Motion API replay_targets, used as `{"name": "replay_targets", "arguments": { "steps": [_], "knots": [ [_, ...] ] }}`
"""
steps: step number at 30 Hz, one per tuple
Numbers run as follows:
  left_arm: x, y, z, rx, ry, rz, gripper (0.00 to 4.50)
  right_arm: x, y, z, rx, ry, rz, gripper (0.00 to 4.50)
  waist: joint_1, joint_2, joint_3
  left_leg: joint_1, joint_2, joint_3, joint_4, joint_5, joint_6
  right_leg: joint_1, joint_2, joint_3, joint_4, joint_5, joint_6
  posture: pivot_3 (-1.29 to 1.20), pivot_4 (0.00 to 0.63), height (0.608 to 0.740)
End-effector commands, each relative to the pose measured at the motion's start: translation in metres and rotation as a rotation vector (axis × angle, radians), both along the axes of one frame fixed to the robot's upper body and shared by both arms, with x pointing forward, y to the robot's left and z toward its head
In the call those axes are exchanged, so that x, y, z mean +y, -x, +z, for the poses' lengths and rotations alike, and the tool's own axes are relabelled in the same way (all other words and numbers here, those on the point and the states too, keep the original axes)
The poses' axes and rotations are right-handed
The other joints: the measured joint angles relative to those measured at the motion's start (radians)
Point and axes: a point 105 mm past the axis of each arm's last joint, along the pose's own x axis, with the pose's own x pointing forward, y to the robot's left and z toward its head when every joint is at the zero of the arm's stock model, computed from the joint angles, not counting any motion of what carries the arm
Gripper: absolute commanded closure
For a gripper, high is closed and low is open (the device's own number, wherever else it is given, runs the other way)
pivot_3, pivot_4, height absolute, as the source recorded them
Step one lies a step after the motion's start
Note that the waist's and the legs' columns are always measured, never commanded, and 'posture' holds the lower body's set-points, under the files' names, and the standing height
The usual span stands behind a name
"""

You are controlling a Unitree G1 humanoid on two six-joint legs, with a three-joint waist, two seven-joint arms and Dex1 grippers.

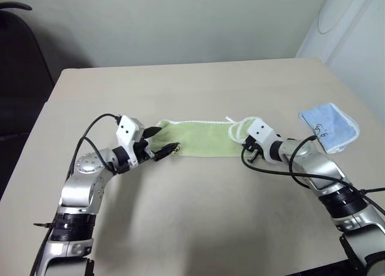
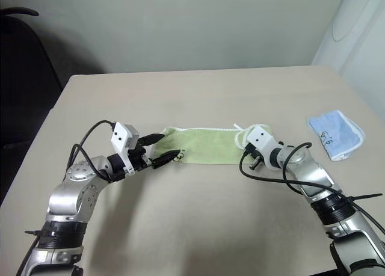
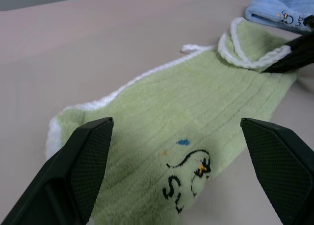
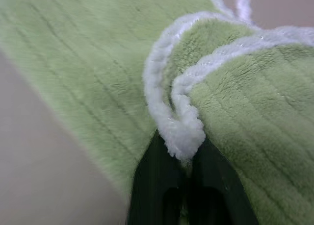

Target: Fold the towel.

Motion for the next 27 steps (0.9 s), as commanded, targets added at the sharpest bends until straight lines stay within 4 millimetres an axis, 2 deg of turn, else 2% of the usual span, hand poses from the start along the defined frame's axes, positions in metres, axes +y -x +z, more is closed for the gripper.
{"name": "replay_targets", "arguments": {
  "steps": [1,6,10,13,16,20,21,24,27],
  "knots": [
    [0.001,0.004,0.016,-0.06,0.011,0.004,0.0,-0.002,-0.004,0.018,-0.046,-0.055,-0.003,2.84,0.0,0.0,0.0,0.0,0.0,0.0,0.0,0.0,0.0,0.0,0.0,0.0,0.0,0.0,0.0,0.0,0.15,0.74],
    [0.005,0.011,0.013,-0.038,0.045,0.021,0.0,0.006,0.019,0.045,-0.027,-0.282,0.073,1.14,0.003,0.0,0.0,0.0,0.0,0.001,0.0,0.0,0.0,0.001,0.0,0.0,0.0,-0.001,-0.001,0.0,0.15,0.74],
    [0.014,0.017,0.016,0.001,0.131,0.056,0.0,0.005,0.046,0.067,-0.007,-0.463,0.139,1.14,0.004,0.0,0.0,0.0,0.0,0.001,0.0,0.001,-0.002,0.001,0.001,0.0,0.0,-0.001,-0.003,0.0,0.15,0.74],
    [0.02,0.02,0.018,0.044,0.204,0.079,0.0,-0.006,0.045,0.072,-0.002,-0.536,0.08,1.81,0.004,0.0,0.0,0.0,0.0,0.002,0.0,0.002,-0.004,0.002,0.002,0.0,0.0,-0.002,-0.004,0.0,0.15,0.74],
    [0.023,0.027,0.015,0.141,0.326,0.091,0.0,-0.03,0.022,0.049,0.003,-0.471,-0.098,2.88,0.004,-0.001,0.0,0.002,0.0,0.002,0.0,0.002,-0.004,0.003,0.002,0.0,0.0,-0.002,-0.004,0.0,0.15,0.74],
    [0.022,0.037,0.008,0.267,0.476,0.091,0.0,-0.038,0.0,0.025,0.011,-0.465,-0.196,4.35,0.004,0.0,0.0,0.004,0.0,0.002,0.0,0.002,-0.003,0.004,0.0,0.0,0.0,-0.002,-0.004,0.0,0.15,0.74],
    [0.02,0.04,0.003,0.298,0.491,0.093,0.0,-0.039,-0.005,0.018,0.009,-0.45,-0.214,4.49,0.004,0.0,0.0,0.004,0.0,0.002,-0.001,0.002,-0.003,0.003,0.0,0.0,0.001,-0.002,-0.003,0.0,0.15,0.74],
    [0.019,0.046,-0.005,0.377,0.56,0.115,0.0,-0.039,-0.015,0.0,0.009,-0.413,-0.237,4.49,0.003,0.0,0.0,0.004,0.0,0.002,-0.002,0.002,-0.003,0.002,0.001,0.0,0.001,-0.002,-0.003,0.0,0.15,0.74],
    [0.015,0.057,-0.009,0.451,0.648,0.114,0.0,-0.033,-0.014,-0.005,0.001,-0.4,-0.206,4.49,0.003,0.0,0.0,0.004,0.001,0.002,-0.003,0.002,-0.004,0.002,0.001,-0.001,0.001,-0.002,-0.003,0.0,0.15,0.74]
  ]
}}
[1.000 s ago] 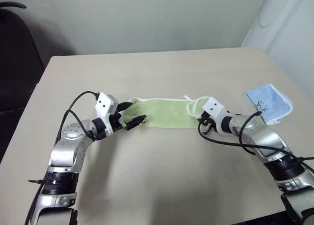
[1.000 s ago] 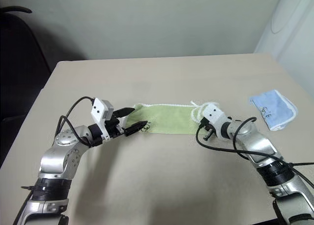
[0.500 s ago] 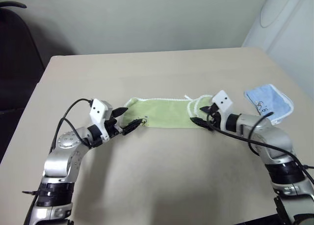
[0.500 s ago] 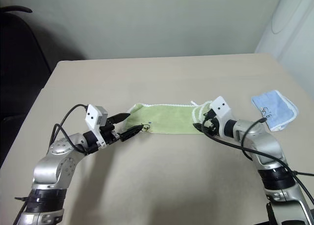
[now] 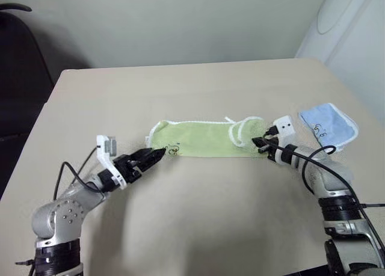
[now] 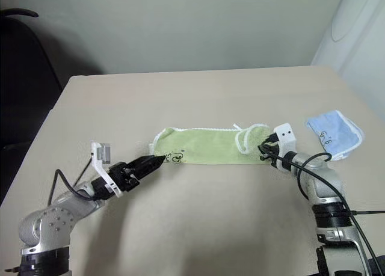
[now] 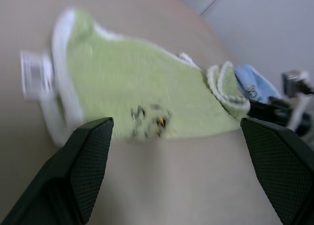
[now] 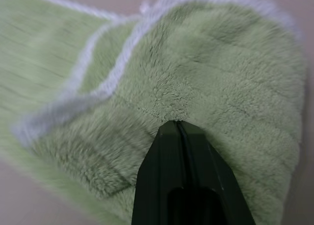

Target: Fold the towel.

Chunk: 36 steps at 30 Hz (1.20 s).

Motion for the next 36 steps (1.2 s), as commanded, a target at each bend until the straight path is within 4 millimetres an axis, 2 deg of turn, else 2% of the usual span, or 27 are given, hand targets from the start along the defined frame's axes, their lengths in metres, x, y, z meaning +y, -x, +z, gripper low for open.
{"name": "replay_targets", "arguments": {
  "steps": [1,8,10,12,14,17,22,27,31,34,36],
  "knots": [
    [-0.005,0.013,0.011,0.017,0.096,-0.011,0.0,0.005,-0.002,0.003,-0.047,0.012,0.021,4.49,0.0,0.0,0.0,0.0,0.0,0.0,0.0,0.0,0.0,0.0,0.0,0.0,0.0,0.0,0.0,0.0,0.15,0.74],
    [-0.006,0.016,0.014,0.049,0.128,-0.002,0.0,0.005,-0.003,0.003,-0.056,0.007,0.023,4.49,0.002,0.0,0.0,0.005,0.0,0.0,0.0,0.001,-0.001,0.006,0.0,0.0,0.0,-0.001,-0.002,0.0,0.15,0.74],
    [-0.009,0.021,0.007,0.085,0.114,-0.003,0.0,0.008,-0.002,0.005,-0.064,-0.004,0.032,4.49,0.001,0.0,0.0,0.006,0.0,0.001,0.0,0.0,-0.002,0.006,0.0,0.0,0.0,-0.002,-0.004,0.0,0.15,0.74],
    [0.001,-0.002,-0.039,0.317,0.125,0.201,0.0,0.012,-0.003,0.017,-0.109,-0.039,0.032,4.49,0.002,0.001,0.0,0.008,-0.001,0.002,-0.003,0.0,-0.002,0.007,0.0,0.0,0.0,-0.003,-0.005,0.0,0.15,0.74],
    [-0.001,-0.01,-0.061,0.442,0.119,0.272,0.0,0.013,-0.003,0.022,-0.13,-0.052,0.027,4.49,0.005,0.002,0.0,0.015,-0.001,0.004,-0.005,0.001,-0.003,0.013,0.0,0.0,-0.001,-0.003,-0.005,0.0,0.15,0.74],
    [-0.007,-0.024,-0.063,0.47,0.124,0.306,0.0,0.012,-0.004,0.025,-0.143,-0.055,0.016,4.49,0.015,0.009,-0.003,0.026,-0.002,0.004,-0.006,0.001,-0.002,0.023,0.0,0.0,-0.001,-0.009,-0.015,0.0,0.15,0.74],
    [-0.011,-0.042,-0.065,0.501,0.145,0.336,0.0,0.012,-0.002,0.028,-0.154,-0.058,0.011,4.49,0.025,0.012,-0.005,0.043,-0.009,0.004,-0.013,0.0,0.0,0.036,0.0,0.002,-0.001,-0.018,-0.015,0.0,0.15,0.74],
    [-0.012,-0.059,-0.067,0.51,0.143,0.358,0.0,0.015,0.002,0.029,-0.157,-0.064,0.012,4.49,0.03,0.014,-0.006,0.048,-0.011,0.005,-0.015,0.0,0.0,0.044,0.0,0.001,-0.001,-0.022,-0.015,0.0,0.15,0.74],
    [-0.021,-0.068,-0.067,0.502,0.14,0.331,0.0,0.017,0.004,0.029,-0.161,-0.068,0.01,4.49,0.031,0.015,-0.006,0.049,-0.021,0.004,-0.017,0.0,0.0,0.049,0.001,0.001,-0.001,-0.023,-0.015,0.0,0.15,0.74],
    [-0.024,-0.072,-0.064,0.481,0.153,0.319,0.63,0.016,0.005,0.032,-0.169,-0.074,0.007,4.5,0.031,0.016,-0.007,0.049,-0.023,0.003,-0.019,0.0,-0.001,0.049,0.0,0.002,-0.001,-0.024,-0.015,0.0,0.15,0.74],
    [-0.025,-0.073,-0.063,0.469,0.156,0.318,1.31,0.016,0.006,0.034,-0.175,-0.079,0.005,4.5,0.031,0.016,-0.007,0.048,-0.023,0.003,-0.02,0.001,-0.001,0.049,0.0,0.003,-0.001,-0.026,-0.015,0.0,0.15,0.74]
  ]
}}
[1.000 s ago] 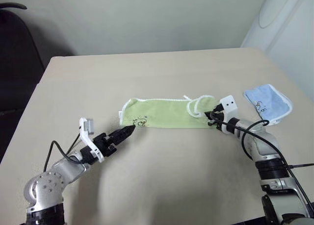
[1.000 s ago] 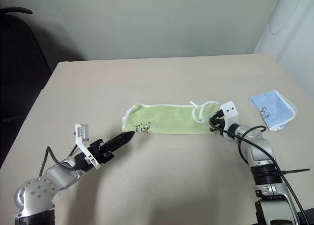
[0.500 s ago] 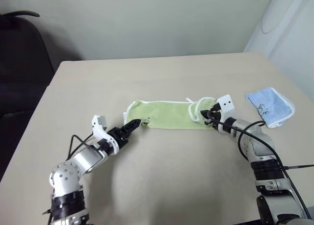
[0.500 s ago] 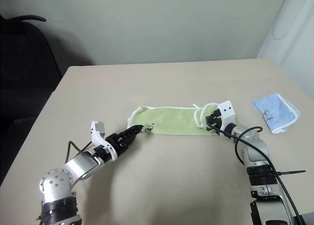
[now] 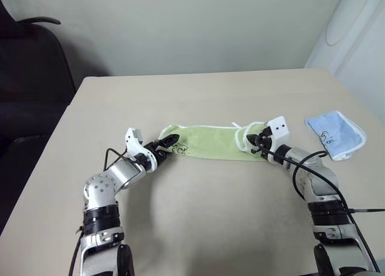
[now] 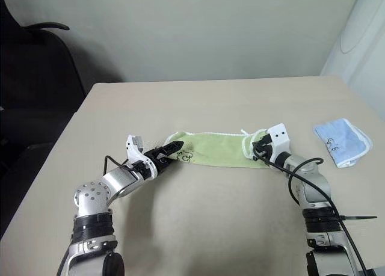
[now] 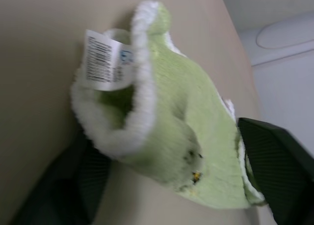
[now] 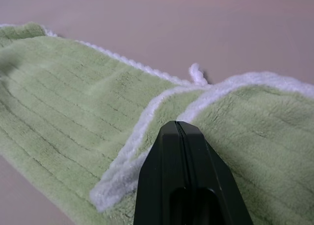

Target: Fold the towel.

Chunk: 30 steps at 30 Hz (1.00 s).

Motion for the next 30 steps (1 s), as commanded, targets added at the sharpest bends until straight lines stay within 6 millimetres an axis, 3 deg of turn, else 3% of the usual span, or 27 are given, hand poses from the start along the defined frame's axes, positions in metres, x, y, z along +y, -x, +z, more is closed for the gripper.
{"name": "replay_targets", "arguments": {
  "steps": [1,8,14,18,22,30],
  "knots": [
    [0.006,0.001,-0.028,0.085,-0.028,0.044,1.72,-0.002,0.002,0.023,-0.074,-0.035,-0.008,4.5,0.0,0.0,0.0,0.0,0.0,0.0,-0.001,0.0,0.0,0.0,0.0,0.0,0.0,-0.001,0.0,0.0,0.15,0.74],
    [0.01,0.0,-0.02,0.029,-0.022,0.07,4.4,-0.006,0.005,0.029,-0.088,-0.064,-0.022,4.5,-0.001,-0.001,0.001,-0.002,0.0,0.001,-0.002,0.0,-0.001,-0.003,0.0,0.001,0.0,-0.005,0.004,0.0,0.15,0.74],
    [0.007,0.001,0.032,-0.233,-0.019,0.016,4.45,-0.01,0.006,0.035,-0.101,-0.102,-0.049,4.5,-0.009,-0.006,0.007,-0.003,0.001,0.0,-0.003,0.0,-0.001,-0.005,0.002,0.001,0.0,-0.006,0.003,0.0,0.15,0.74],
    [-0.013,0.007,0.065,-0.391,-0.07,-0.12,4.45,-0.019,0.003,0.042,-0.118,-0.149,-0.094,4.5,-0.009,-0.014,0.01,-0.019,0.002,-0.004,-0.001,0.004,-0.007,-0.019,0.001,0.001,0.0,-0.002,0.008,0.0,0.15,0.74],
    [-0.051,0.02,0.088,-0.543,-0.219,-0.344,4.45,-0.036,-0.003,0.051,-0.138,-0.213,-0.183,4.5,-0.006,-0.014,0.01,-0.033,0.007,-0.007,0.001,0.007,-0.012,-0.032,-0.002,0.001,0.0,0.006,0.021,0.0,0.15,0.74],
    [-0.138,0.02,0.104,-0.727,-0.402,-0.678,4.45,-0.078,-0.013,0.065,-0.173,-0.365,-0.403,4.5,-0.004,-0.014,0.011,-0.039,0.009,-0.009,0.008,0.0,-0.005,-0.035,-0.007,0.002,-0.003,0.008,0.025,0.0,0.15,0.74]
  ]
}}
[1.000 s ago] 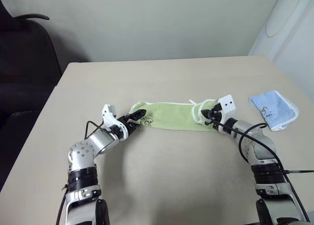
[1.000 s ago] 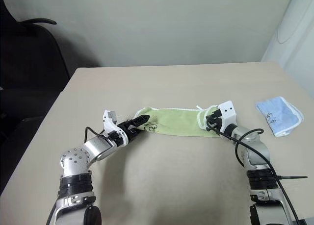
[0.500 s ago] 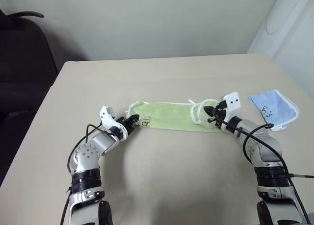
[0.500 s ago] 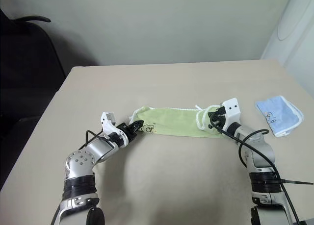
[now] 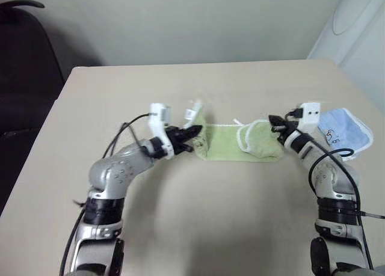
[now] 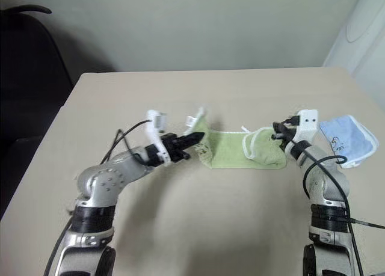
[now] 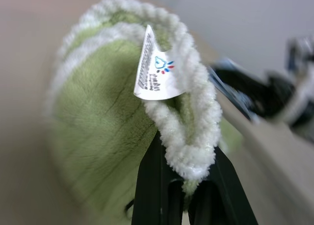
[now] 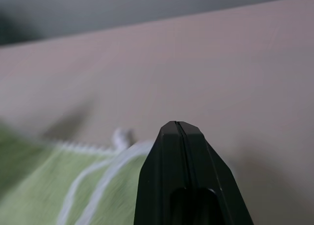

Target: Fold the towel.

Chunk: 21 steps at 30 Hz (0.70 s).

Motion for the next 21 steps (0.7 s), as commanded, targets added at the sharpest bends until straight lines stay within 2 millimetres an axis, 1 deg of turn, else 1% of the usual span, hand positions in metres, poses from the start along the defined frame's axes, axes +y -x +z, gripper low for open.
{"name": "replay_targets", "arguments": {
  "steps": [1,3,4,5,7,9,10,13,14,15,17,18,21],
  "knots": [
    [-0.034,-0.001,0.018,-0.105,-0.031,-0.113,4.45,-0.022,-0.002,0.013,-0.046,-0.068,-0.108,4.5,-0.003,0.0,0.0,0.0,0.001,0.0,0.001,-0.004,0.007,0.0,0.0,0.0,0.0,0.001,0.0,0.0,0.15,0.74],
    [-0.045,-0.004,0.018,-0.118,-0.054,-0.139,4.45,-0.027,-0.002,0.013,-0.046,-0.078,-0.132,4.5,-0.006,0.0,0.0,-0.001,0.002,0.0,0.003,-0.005,0.007,0.0,0.0,0.0,0.0,0.002,0.0,0.0,0.15,0.74],
    [-0.066,-0.004,0.022,-0.138,-0.076,-0.19,4.45,-0.032,-0.001,0.013,-0.047,-0.087,-0.159,4.5,-0.007,0.0,0.0,-0.001,0.003,0.001,0.003,-0.005,0.007,0.0,0.0,-0.001,0.0,0.002,0.0,0.0,0.15,0.74],
    [-0.08,-0.004,0.024,-0.155,-0.094,-0.226,4.45,-0.035,-0.001,0.013,-0.049,-0.092,-0.176,4.5,-0.007,0.0,0.0,-0.001,0.004,0.001,0.004,-0.005,0.007,0.0,0.001,-0.001,0.0,0.002,0.0,0.0,0.15,0.74],
    [-0.12,-0.003,0.023,-0.186,-0.174,-0.31,4.45,-0.039,0.002,0.013,-0.056,-0.101,-0.204,4.5,-0.006,0.0,0.0,-0.002,0.005,0.001,0.006,-0.006,0.008,0.0,0.001,-0.001,0.0,0.003,0.0,0.0,0.15,0.74],
    [-0.144,-0.004,0.017,-0.21,-0.25,-0.346,4.45,-0.041,0.006,0.013,-0.064,-0.104,-0.219,4.5,0.001,0.0,0.0,-0.003,0.005,0.001,0.008,-0.007,0.009,-0.001,0.001,0.0,-0.001,0.004,0.002,0.0,0.15,0.74],
    [-0.152,-0.006,0.015,-0.217,-0.271,-0.354,4.45,-0.042,0.007,0.013,-0.066,-0.106,-0.229,4.5,0.0,0.0,0.0,-0.004,0.005,0.001,0.008,-0.007,0.01,0.0,0.0,0.0,-0.002,0.005,0.003,0.0,0.15,0.74],
    [-0.171,-0.006,0.012,-0.237,-0.304,-0.384,4.45,-0.047,0.013,0.011,-0.067,-0.111,-0.254,4.5,-0.004,0.001,0.0,-0.005,0.005,0.004,0.008,-0.009,0.014,0.0,0.0,0.002,-0.007,0.007,0.005,0.0,0.15,0.74],
    [-0.175,-0.006,0.011,-0.24,-0.31,-0.393,4.45,-0.047,0.014,0.011,-0.067,-0.111,-0.259,4.5,-0.006,0.001,0.0,-0.005,0.005,0.005,0.008,-0.01,0.014,-0.001,0.0,0.003,-0.009,0.008,0.005,0.0,0.15,0.74],
    [-0.177,-0.007,0.009,-0.244,-0.328,-0.399,4.45,-0.048,0.015,0.01,-0.067,-0.112,-0.265,4.5,-0.008,0.001,0.0,-0.005,0.005,0.005,0.008,-0.011,0.014,-0.001,0.0,0.004,-0.009,0.008,0.006,0.0,0.15,0.74],
    [-0.178,-0.013,-0.008,-0.265,-0.422,-0.372,4.45,-0.052,0.019,0.011,-0.073,-0.118,-0.282,4.5,-0.011,0.001,0.0,-0.005,0.006,0.006,0.008,-0.011,0.013,-0.001,0.001,0.006,-0.011,0.008,0.006,0.0,0.15,0.74],
    [-0.178,-0.015,-0.012,-0.266,-0.444,-0.366,4.45,-0.053,0.02,0.011,-0.073,-0.12,-0.29,4.5,-0.011,0.002,0.0,-0.005,0.006,0.006,0.008,-0.011,0.013,-0.002,0.002,0.007,-0.011,0.008,0.007,0.0,0.15,0.74],
    [-0.178,-0.019,-0.017,-0.255,-0.45,-0.35,4.45,-0.056,0.022,0.009,-0.068,-0.12,-0.301,4.5,-0.009,0.002,0.0,-0.005,0.005,0.008,0.008,-0.012,0.013,-0.002,0.004,0.015,-0.013,0.01,0.011,0.0,0.15,0.74]
  ]
}}
